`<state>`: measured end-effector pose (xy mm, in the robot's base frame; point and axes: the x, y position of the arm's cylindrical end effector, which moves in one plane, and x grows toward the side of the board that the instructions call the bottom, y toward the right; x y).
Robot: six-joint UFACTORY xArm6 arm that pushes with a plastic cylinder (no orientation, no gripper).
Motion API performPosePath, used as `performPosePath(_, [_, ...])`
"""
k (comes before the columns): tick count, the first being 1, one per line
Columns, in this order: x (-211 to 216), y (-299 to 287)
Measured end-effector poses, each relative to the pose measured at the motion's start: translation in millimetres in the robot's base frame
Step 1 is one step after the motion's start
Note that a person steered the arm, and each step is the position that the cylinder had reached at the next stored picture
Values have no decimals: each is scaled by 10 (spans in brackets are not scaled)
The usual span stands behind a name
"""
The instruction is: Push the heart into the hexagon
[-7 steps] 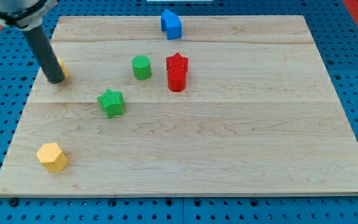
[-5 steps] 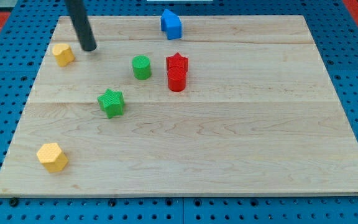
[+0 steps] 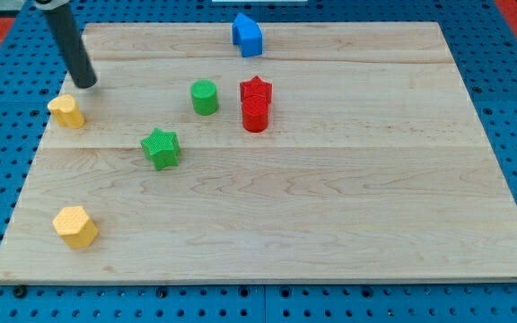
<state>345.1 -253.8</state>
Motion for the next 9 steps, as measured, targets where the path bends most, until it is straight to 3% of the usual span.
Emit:
performPosePath(1, [635,3])
performPosePath(2, [736,34])
performPosePath(3, [543,-341])
performPosePath(4, [760,-441])
performPosePath(6, [1676,251])
performPosePath(9, [1623,98])
